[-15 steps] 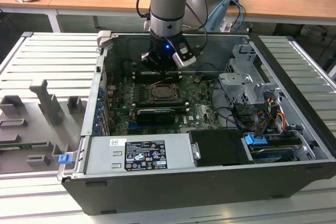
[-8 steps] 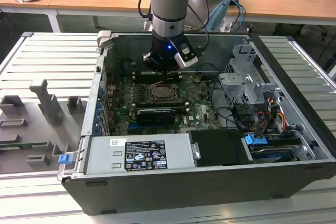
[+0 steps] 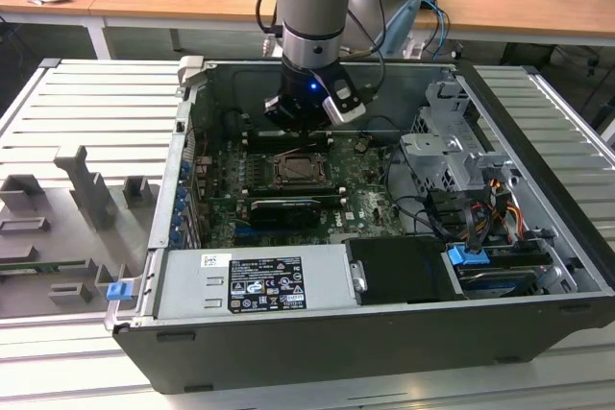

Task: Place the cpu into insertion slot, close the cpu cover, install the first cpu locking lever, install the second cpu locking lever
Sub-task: 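Install the first cpu locking lever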

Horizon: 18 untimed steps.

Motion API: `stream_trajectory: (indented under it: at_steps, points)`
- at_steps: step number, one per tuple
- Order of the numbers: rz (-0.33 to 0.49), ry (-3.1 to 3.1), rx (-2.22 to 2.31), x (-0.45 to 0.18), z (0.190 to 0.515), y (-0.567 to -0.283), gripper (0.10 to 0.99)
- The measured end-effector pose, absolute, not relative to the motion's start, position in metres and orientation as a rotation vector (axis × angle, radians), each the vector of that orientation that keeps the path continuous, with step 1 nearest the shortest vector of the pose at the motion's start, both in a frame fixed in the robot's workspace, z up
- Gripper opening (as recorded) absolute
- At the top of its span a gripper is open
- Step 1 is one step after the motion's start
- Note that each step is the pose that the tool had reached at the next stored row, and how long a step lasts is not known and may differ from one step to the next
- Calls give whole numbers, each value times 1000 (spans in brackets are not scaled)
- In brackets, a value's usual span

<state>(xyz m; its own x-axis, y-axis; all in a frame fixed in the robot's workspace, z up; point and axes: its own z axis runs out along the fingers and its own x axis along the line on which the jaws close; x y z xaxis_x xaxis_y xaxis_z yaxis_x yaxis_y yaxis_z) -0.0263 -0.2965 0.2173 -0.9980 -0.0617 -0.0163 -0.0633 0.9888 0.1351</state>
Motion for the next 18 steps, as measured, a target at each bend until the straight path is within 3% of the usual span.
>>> stream_trajectory:
  at_steps: [18]
  points:
    - [215, 3121, -98, -22, 212, -294, 106]
